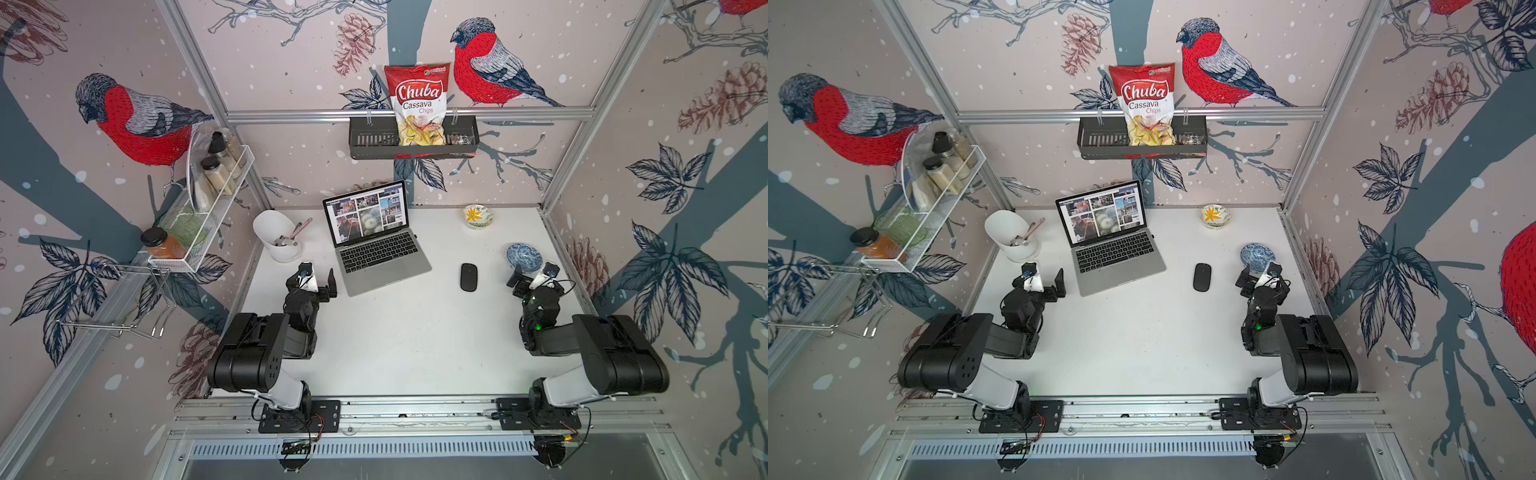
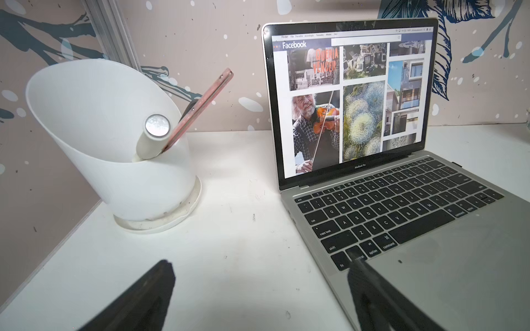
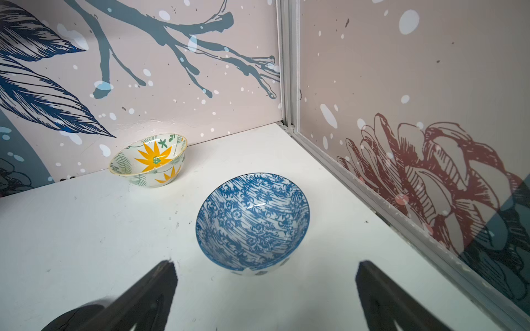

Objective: Remove the wireless mouse receiver from the laptop
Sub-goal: Pick up the mouse from the center of the board.

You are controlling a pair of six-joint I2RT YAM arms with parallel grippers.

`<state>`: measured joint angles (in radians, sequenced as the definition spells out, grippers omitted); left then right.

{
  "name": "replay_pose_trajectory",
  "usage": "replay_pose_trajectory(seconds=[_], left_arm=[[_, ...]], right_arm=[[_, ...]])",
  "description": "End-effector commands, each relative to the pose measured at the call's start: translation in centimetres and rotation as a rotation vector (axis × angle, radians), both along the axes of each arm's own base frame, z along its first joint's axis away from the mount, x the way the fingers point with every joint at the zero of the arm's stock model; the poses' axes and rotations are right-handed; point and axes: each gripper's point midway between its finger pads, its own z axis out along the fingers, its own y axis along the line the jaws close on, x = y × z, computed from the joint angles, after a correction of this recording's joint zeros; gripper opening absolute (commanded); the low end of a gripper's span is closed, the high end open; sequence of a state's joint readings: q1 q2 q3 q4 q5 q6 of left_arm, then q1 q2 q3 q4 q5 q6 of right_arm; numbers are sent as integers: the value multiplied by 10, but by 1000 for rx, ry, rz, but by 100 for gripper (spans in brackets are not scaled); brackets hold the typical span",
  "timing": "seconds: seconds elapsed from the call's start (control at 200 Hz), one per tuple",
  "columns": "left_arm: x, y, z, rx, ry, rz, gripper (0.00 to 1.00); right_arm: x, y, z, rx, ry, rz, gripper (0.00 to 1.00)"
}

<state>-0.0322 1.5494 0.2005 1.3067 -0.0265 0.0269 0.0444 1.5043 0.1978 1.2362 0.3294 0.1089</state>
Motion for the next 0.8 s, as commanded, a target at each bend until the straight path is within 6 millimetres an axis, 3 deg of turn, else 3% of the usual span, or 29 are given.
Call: replay_pose_trajectory(seconds=[0.0, 0.185, 0.29, 0.79], left_arm=[[2, 0, 13, 0, -49, -4, 98], [5, 2, 12, -15, -39, -9, 98], [8, 15, 10, -31, -24, 68, 99], [8, 15, 10, -31, -24, 70, 99]], right_arm=[[1, -1, 9, 7, -41, -11, 100], [1, -1, 9, 6, -39, -10, 100], [2, -1, 10, 6, -41, -10, 100], [1, -1, 10, 7, -41, -11, 100]])
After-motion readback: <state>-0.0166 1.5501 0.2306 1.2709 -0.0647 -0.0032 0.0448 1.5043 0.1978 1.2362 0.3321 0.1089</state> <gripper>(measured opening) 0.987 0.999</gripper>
